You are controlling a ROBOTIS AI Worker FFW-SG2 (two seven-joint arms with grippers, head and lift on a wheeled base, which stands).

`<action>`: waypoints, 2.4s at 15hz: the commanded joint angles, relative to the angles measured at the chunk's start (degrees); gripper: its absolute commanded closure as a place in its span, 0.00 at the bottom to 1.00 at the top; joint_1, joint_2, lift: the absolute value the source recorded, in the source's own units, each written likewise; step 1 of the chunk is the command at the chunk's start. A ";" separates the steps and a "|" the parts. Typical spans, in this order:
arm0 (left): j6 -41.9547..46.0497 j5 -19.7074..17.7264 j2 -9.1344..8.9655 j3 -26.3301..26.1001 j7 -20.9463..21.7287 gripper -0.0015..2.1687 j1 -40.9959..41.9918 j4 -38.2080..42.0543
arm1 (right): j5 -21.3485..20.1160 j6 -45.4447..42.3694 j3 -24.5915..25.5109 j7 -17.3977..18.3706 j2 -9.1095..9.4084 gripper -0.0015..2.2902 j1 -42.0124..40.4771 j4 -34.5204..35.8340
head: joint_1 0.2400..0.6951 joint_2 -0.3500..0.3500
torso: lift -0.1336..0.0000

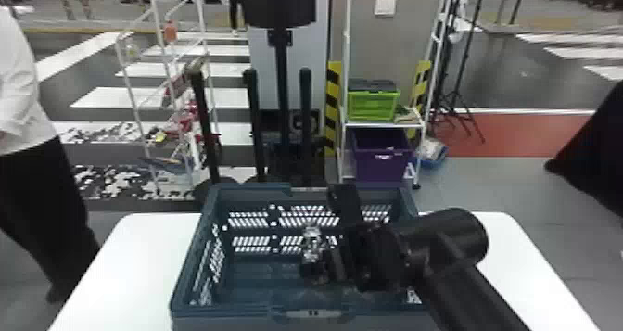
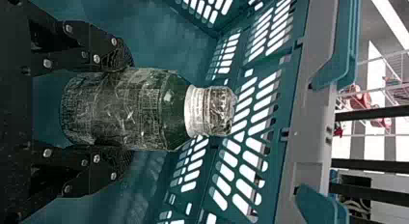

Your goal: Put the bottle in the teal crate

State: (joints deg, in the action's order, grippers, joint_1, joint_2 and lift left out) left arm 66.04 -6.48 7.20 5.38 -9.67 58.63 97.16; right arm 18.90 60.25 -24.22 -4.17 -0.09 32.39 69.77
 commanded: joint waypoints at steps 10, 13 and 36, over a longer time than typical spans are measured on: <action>0.09 -0.02 0.00 0.07 0.17 0.09 -0.18 -0.21 | 0.26 -3.51 0.14 -2.95 0.14 0.06 1.54 -4.73 | 0.57 0.50 | 1.00; 0.27 -0.11 0.00 0.25 0.26 0.09 -0.09 -0.13 | -0.10 -2.98 0.40 -2.07 0.14 0.05 0.66 -2.97 | 0.57 0.50 | 1.00; 3.61 0.50 -0.08 0.51 1.05 0.09 2.01 1.28 | -11.52 -30.58 11.57 2.67 -11.43 0.05 -51.99 63.83 | 0.57 0.50 | 1.00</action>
State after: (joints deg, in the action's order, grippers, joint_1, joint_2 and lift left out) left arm 69.64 -6.04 7.12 6.00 -8.61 60.63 98.42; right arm 8.50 38.22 -13.36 -1.46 -11.45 -14.30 132.89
